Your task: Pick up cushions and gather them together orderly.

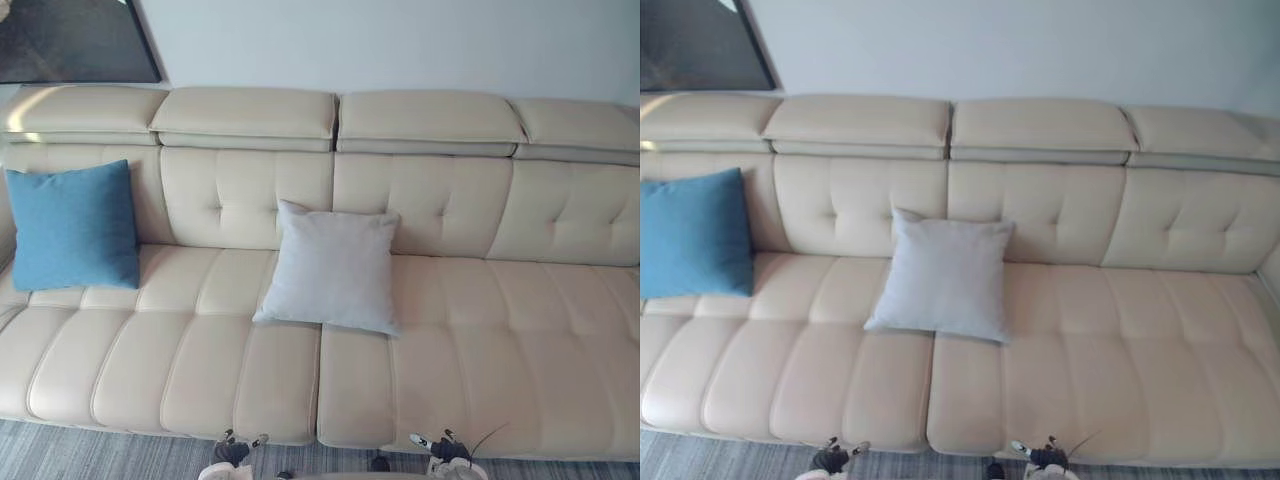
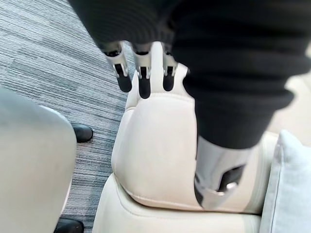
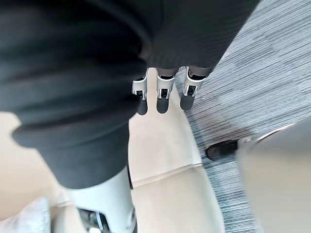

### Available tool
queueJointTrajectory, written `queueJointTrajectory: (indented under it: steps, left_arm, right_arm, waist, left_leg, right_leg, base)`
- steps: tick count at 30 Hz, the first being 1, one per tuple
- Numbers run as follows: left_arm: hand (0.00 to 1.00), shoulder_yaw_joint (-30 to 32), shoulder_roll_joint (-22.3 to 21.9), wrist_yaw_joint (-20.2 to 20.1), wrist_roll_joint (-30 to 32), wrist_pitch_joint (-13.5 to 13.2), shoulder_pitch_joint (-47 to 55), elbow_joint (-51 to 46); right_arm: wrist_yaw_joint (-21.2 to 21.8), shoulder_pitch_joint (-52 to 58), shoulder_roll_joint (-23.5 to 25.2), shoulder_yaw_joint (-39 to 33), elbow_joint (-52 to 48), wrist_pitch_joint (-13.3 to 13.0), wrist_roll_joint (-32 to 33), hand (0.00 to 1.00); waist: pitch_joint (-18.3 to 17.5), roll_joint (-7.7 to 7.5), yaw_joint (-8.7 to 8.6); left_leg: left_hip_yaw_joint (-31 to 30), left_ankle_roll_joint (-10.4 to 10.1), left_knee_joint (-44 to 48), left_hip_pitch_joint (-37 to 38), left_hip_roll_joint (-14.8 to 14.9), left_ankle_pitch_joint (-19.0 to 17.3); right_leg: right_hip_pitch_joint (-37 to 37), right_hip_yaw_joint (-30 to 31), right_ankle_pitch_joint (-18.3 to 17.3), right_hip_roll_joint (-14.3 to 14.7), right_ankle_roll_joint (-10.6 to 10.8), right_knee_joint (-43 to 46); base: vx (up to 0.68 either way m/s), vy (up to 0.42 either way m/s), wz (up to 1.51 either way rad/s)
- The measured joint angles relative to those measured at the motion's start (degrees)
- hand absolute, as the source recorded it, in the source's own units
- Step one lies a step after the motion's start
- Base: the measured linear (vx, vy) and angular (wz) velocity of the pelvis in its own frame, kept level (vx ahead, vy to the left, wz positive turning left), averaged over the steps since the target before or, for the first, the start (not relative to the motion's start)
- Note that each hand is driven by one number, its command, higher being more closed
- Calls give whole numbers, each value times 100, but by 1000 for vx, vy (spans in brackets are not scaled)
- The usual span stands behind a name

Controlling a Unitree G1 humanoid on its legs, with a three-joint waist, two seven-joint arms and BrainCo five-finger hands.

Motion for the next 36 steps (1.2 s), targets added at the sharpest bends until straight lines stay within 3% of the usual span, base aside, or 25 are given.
queueJointTrajectory:
  steps: [6,8,9,10,12,14,16,21,23,24,25,26,27,30,31,33,36]
  left_arm:
    - [0,-132,102,5,-7,-2,-176,-7]
    - [0,-107,67,53,-8,1,-295,-10]
    - [0,-103,21,73,-10,5,-319,-9]
    - [0,-116,17,78,-11,6,-378,-27]
    - [0,-121,42,82,-16,6,-370,-79]
    - [0,-122,127,82,-55,0,-367,-164]
    - [0,-115,172,82,-119,7,-347,-150]
    - [0,-345,31,121,-180,2,-300,-141]
    - [0,-457,39,129,-217,0,-320,-131]
    - [0,-470,45,131,-238,-3,-317,-124]
    - [0,-509,48,133,-244,-6,-324,-126]
    - [0,-519,31,134,-243,-8,-334,-119]
    - [0,-517,33,126,-242,-4,-336,-118]
    - [0,-494,14,120,-247,-4,-306,-115]
    - [0,-486,-6,119,-247,0,-296,-111]
    - [0,-372,10,106,-297,-1,-259,-119]
    - [0,-373,110,101,-283,16,-239,-35]
  right_arm:
    - [-45,-134,55,369,-90,49,-222,0]
    - [-76,-260,104,530,-281,49,-241,0]
    - [-90,-481,115,630,-286,68,-250,0]
    - [-87,-483,123,720,-285,65,-276,0]
    - [-90,-415,133,741,-284,65,-352,0]
    - [-94,-395,118,788,-247,57,-396,0]
    - [-99,-462,65,838,-219,60,-437,0]
    - [-175,-792,-354,1028,-73,64,-489,0]
    - [-201,-858,-397,1023,15,69,-497,0]
    - [-208,-845,-406,1003,12,69,-501,0]
    - [-210,-778,-399,949,28,69,-527,0]
    - [-219,-769,-436,889,78,81,-553,0]
    - [-225,-747,-458,880,116,87,-559,0]
    - [-226,-589,-496,740,227,110,-620,0]
    - [-224,-521,-489,703,228,126,-621,0]
    - [-205,-392,-345,607,210,161,-601,0]
    - [-181,-282,-258,471,213,163,-641,0]
  waist:
    - [261,-170,2]
    - [264,-54,77]
    - [334,4,173]
    - [370,15,175]
    - [348,-43,172]
    - [284,-238,166]
    - [221,-350,185]
    - [358,157,263]
    - [422,238,252]
    - [434,239,238]
    - [481,176,226]
    - [528,247,227]
    - [528,248,221]
    - [526,243,212]
    - [525,283,214]
    - [514,184,182]
    - [398,21,120]
  left_leg:
    - [590,84,667,-259,62,-279]
    - [1125,180,993,-597,334,-308]
    - [1395,210,995,-658,453,-306]
    - [1511,223,1024,-615,471,-302]
    - [1507,226,1105,-621,459,-298]
    - [1495,230,1171,-669,359,-175]
    - [1470,188,1392,-905,357,-49]
    - [1307,-52,1090,-1314,736,610]
    - [1212,-115,909,-1336,807,861]
    - [1133,-143,800,-1325,800,1071]
    - [932,-163,846,-1338,767,1018]
    - [701,-143,1084,-1352,758,780]
    - [605,-132,1270,-1363,718,625]
    - [184,-199,2097,-1251,377,-315]
    - [63,-173,1939,-1148,357,-560]
    - [250,-117,1742,-1066,215,-571]
    - [365,81,1150,-818,-86,-377]
  right_leg:
    - [-439,286,115,-60,102,443]
    - [-717,173,892,85,339,112]
    - [-922,-475,521,-2,67,890]
    - [-1001,-854,-195,-281,-59,2078]
    - [-854,-969,-711,-616,28,3252]
    - [-460,-831,-930,-953,253,3923]
    - [-88,-677,-1209,-875,466,3386]
    - [481,-848,-1338,-167,435,1382]
    - [501,-921,-1297,-27,331,1147]
    - [477,-957,-1267,1,155,1121]
    - [430,-989,-1329,-46,-79,1092]
    - [363,-966,-1333,-70,-170,1165]
    - [304,-927,-1323,-114,-174,1211]
    - [0,-467,-1181,-248,-94,1219]
    - [-85,-353,-1135,-213,-30,1224]
    - [-106,-138,-996,-291,100,1085]
    - [-21,-41,-572,-477,96,624]
  base:
    - [-118,31,-44]
    - [-241,35,-103]
    - [-229,58,-101]
    - [-192,39,-77]
    - [-92,-47,-15]
    - [-65,-167,5]
    - [-104,-189,4]
    - [-221,-203,-5]
    - [-318,-185,3]
    - [-315,-142,1]
    - [-341,-105,-11]
    - [-213,2,-23]
    - [-211,91,-40]
    - [-140,168,-53]
    - [-139,268,-69]
    - [-64,195,-48]
    - [4,175,-29]
